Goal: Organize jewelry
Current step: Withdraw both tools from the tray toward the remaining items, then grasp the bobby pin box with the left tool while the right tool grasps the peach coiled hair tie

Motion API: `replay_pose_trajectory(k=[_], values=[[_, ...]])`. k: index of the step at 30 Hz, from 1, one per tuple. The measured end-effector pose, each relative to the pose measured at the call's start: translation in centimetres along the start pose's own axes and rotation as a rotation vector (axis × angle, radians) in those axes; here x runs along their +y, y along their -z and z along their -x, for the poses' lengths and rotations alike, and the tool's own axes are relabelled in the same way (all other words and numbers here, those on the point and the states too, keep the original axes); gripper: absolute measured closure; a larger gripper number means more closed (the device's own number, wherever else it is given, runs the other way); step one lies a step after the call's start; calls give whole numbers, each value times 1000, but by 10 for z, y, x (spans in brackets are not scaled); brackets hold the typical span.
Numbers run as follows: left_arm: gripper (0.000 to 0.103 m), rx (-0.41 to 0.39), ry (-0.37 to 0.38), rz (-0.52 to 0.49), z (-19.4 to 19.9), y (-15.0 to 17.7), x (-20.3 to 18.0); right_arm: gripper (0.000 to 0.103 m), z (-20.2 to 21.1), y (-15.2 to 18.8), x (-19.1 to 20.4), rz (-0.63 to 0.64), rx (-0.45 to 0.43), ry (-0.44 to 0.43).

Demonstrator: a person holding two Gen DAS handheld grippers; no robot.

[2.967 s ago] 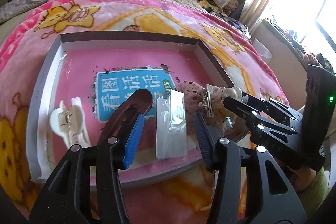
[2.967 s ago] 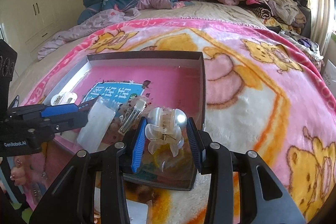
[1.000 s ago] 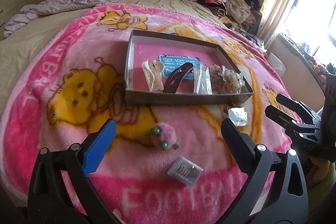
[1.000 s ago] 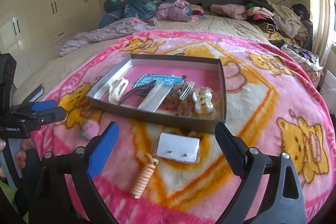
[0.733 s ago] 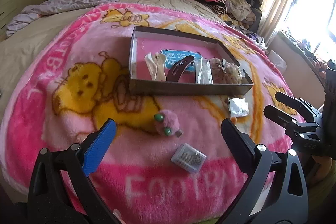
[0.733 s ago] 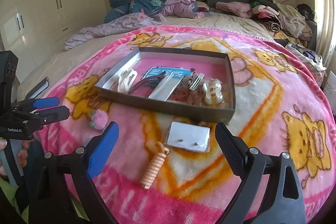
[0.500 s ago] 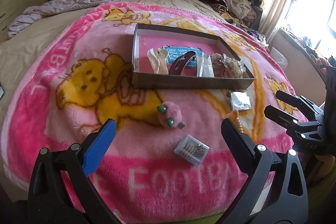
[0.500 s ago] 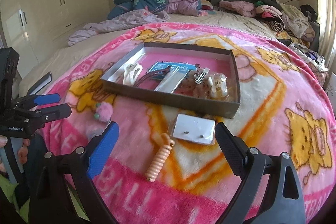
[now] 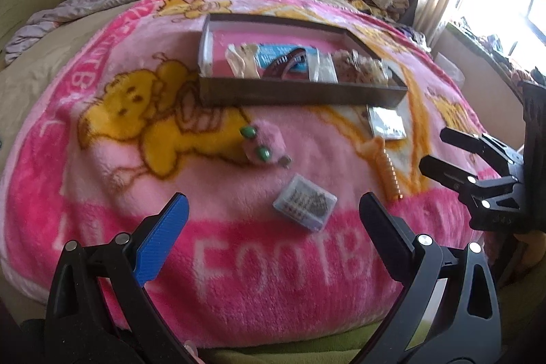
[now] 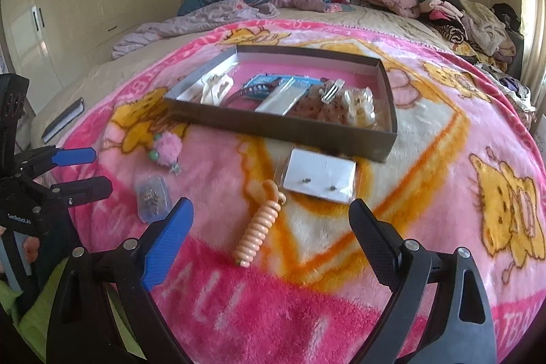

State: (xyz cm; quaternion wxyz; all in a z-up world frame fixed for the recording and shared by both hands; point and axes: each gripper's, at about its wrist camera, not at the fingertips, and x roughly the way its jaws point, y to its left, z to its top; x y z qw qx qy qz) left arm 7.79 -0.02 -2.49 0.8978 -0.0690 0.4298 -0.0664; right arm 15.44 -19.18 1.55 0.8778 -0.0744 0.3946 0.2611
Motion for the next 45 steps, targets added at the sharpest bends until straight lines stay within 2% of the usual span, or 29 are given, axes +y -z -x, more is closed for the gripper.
replay_pose_trajectory(k=[7,15,23,26,32,33,38,42,44,45], values=[[12,44,15,-32,-16,10,-10,26,-14,10,0,6,38,-25],[12,80,7,-40,-35,15,-9,45,-39,14,-2,-6,98,-73],[13,88,13,-47,-44,14,-9,53,-62,15,0,-29,130,-94],[17,93,20,-56,-48,14,-12,61,-63,16,0,-29,124,-94],[18,88,14,-71,-55,11,-17,77,-62,19,-2,-17,118,-97],[19,85,14,-74,-55,11,-17,80,-62,19,-1,-14,116,-98],[29,81,14,-81,-59,8,-18,83,-58,20,2,-1,107,-100],[43,82,10,-93,-59,9,-19,84,-53,21,2,-1,102,-107],[60,78,13,-102,-58,8,-20,84,-51,21,1,-1,99,-107],[60,77,17,-104,-58,8,-21,84,-49,20,1,-1,96,-109]])
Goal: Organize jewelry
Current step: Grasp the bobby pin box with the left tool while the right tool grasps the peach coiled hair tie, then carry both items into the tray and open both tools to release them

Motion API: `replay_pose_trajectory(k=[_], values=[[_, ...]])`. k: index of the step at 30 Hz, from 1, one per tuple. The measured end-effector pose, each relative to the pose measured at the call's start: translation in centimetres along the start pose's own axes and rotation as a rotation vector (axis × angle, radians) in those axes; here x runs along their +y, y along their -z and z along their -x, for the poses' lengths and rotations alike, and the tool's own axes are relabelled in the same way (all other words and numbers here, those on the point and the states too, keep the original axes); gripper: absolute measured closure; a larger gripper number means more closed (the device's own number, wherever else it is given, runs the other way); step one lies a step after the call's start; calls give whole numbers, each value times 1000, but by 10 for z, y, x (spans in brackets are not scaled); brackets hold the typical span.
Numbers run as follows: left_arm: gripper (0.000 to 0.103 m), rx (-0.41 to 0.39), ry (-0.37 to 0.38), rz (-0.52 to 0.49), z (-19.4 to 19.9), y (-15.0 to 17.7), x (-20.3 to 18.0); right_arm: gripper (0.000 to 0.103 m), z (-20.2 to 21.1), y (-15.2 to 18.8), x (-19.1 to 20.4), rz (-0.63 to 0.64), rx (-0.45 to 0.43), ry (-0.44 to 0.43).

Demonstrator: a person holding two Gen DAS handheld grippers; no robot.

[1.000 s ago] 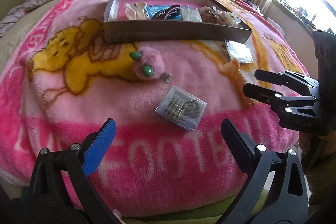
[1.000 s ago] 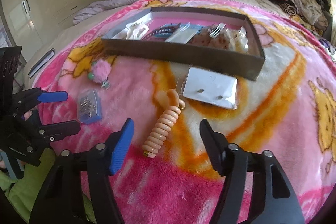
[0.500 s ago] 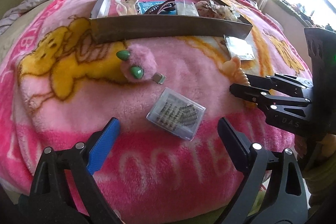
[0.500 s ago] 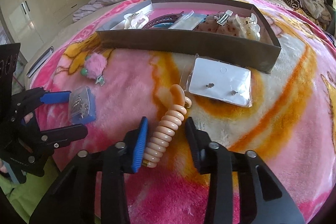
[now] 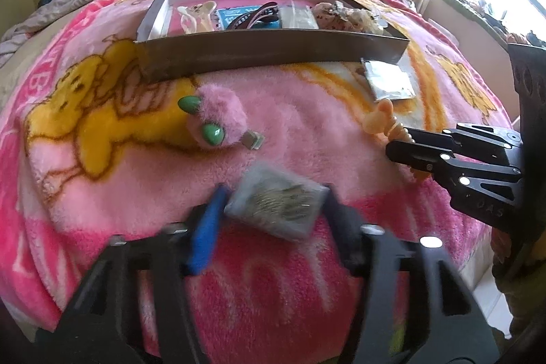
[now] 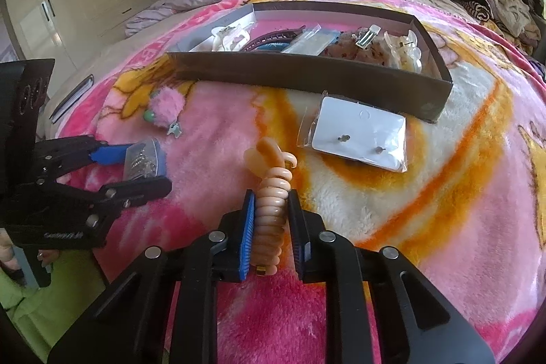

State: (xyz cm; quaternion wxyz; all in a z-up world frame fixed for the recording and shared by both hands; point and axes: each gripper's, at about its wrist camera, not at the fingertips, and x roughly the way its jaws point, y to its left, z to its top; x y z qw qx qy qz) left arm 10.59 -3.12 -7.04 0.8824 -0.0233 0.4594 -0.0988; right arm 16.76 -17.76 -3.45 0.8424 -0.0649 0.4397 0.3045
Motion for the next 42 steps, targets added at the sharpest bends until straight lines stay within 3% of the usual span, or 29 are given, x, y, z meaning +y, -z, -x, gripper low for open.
replay_pose_trajectory(k=[9,27,42], values=[[60,-35,10,-11,14,0,-2,84,13,-8,7,19,-33,-5],[60,-114,17,92,43,-29,35,84,16,-40,19,56,-76,-26],[60,-155,23,100,39,-79,45,84,18,-73,-4,11,-141,-10]])
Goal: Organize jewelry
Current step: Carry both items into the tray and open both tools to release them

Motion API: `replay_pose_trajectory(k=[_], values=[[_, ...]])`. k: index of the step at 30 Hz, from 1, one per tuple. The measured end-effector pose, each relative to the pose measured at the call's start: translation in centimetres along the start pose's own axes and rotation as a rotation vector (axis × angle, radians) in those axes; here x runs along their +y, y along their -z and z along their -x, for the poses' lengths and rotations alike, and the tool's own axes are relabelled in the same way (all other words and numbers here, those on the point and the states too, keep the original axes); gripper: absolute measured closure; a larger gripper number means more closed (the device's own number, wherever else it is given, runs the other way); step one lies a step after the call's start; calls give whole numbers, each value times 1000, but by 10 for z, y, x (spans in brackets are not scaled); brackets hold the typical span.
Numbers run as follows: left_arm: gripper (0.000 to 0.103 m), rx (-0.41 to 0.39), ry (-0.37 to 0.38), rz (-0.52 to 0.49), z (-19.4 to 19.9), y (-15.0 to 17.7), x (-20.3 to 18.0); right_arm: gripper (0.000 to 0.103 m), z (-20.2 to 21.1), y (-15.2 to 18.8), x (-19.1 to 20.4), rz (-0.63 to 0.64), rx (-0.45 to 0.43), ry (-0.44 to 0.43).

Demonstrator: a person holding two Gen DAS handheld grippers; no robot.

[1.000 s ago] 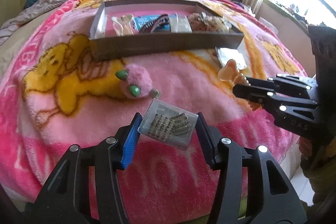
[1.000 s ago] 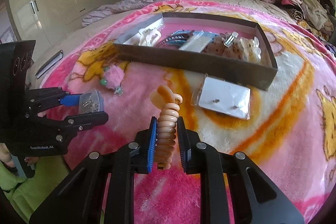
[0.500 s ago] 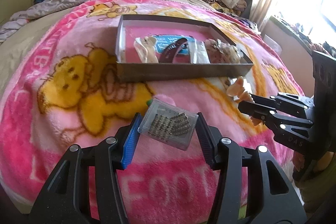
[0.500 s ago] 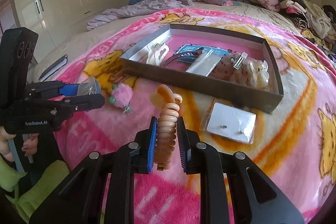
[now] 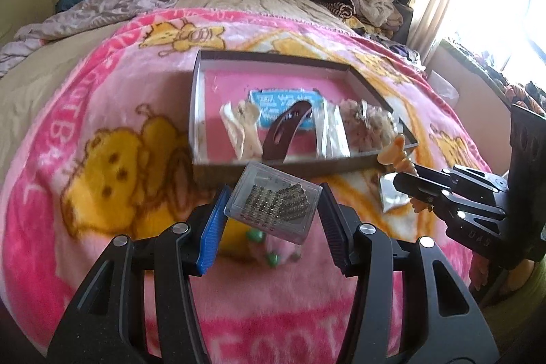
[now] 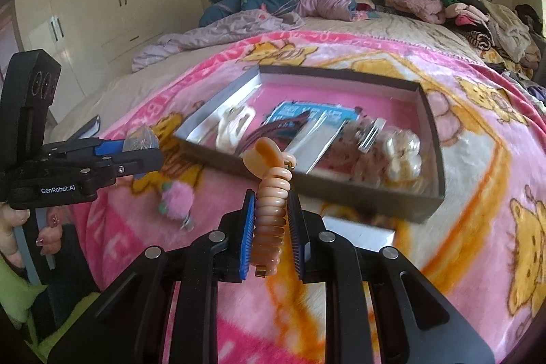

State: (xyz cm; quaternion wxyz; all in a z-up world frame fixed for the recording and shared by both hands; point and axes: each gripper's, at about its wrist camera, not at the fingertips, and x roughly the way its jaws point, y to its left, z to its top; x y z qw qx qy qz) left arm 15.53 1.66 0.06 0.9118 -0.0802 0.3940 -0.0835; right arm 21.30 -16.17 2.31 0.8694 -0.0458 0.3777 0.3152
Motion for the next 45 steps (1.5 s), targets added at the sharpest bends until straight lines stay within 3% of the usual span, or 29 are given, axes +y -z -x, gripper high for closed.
replay_pose_trajectory(k=[24,45], values=[[60,2,13,-70,-33,-57,-32,84,13,-47,-55,-53,-101,106],[60,44,11,-53,-77,-75,-24,84,-24,-56,-69,-64,-54,111]])
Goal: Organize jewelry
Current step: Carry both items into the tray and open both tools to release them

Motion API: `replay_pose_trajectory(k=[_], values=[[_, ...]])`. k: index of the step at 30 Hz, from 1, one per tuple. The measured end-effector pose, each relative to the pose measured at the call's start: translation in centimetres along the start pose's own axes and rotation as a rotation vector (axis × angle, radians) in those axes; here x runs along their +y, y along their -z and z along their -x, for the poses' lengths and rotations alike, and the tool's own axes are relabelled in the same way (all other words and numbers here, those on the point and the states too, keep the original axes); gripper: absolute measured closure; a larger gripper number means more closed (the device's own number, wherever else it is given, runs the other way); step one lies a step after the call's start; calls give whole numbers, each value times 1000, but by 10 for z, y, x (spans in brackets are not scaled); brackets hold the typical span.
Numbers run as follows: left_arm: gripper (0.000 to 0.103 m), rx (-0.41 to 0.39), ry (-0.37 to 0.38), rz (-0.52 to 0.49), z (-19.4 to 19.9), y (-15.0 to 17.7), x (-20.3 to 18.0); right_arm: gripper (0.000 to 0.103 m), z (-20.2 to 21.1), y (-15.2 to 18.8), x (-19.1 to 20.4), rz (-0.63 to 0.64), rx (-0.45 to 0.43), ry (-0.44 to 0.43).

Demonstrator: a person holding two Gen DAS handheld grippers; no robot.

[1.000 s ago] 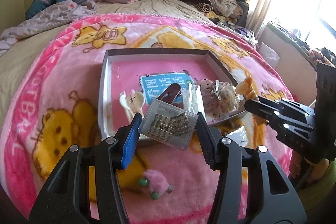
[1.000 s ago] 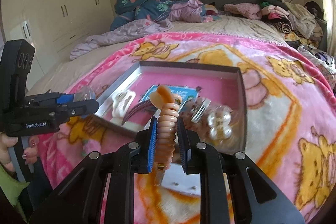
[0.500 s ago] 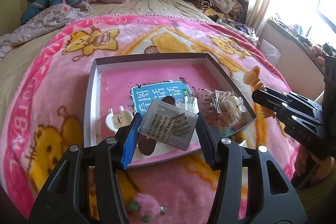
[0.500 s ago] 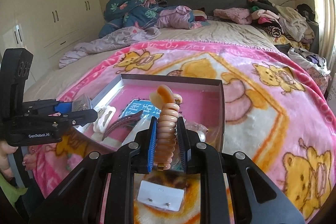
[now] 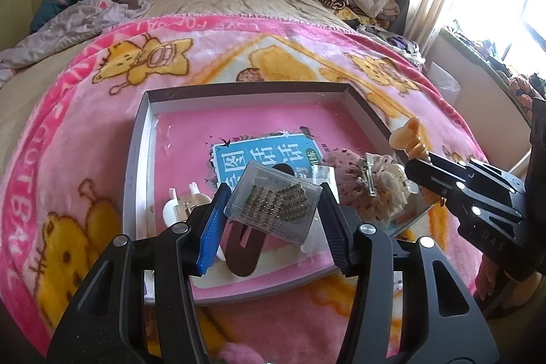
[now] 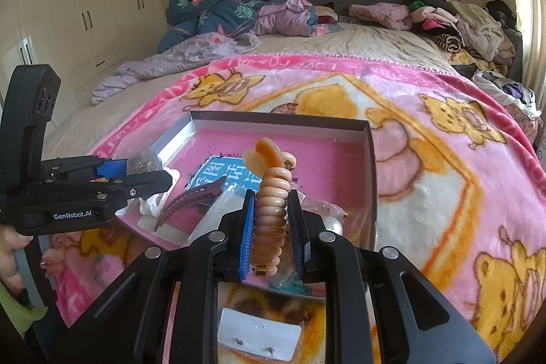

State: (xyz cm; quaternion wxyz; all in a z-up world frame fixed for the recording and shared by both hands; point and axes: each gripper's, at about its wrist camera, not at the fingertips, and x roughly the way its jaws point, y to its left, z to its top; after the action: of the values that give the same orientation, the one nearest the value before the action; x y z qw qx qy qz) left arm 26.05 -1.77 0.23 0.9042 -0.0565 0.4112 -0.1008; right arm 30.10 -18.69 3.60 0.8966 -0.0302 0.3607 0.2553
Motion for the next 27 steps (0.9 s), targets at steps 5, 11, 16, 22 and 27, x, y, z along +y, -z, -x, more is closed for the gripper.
replay_pose_trajectory(k=[5,11,16,22,27], values=[[60,8,-10,13,-7,-4,8,84,-12,-1,4,11,19,-12],[60,13,-26,17,-15,-13,18,84,-24,-1,12,30,39,-28],[60,35,-30,23,-24,-16,23,84,-35,0,18,40,62,-41],[60,50,-31,28,-34,-15,28,84,-49,4,23,40,86,-45],[60,57,-35,37,-39,-15,32,84,-57,8,27,39,107,-54]])
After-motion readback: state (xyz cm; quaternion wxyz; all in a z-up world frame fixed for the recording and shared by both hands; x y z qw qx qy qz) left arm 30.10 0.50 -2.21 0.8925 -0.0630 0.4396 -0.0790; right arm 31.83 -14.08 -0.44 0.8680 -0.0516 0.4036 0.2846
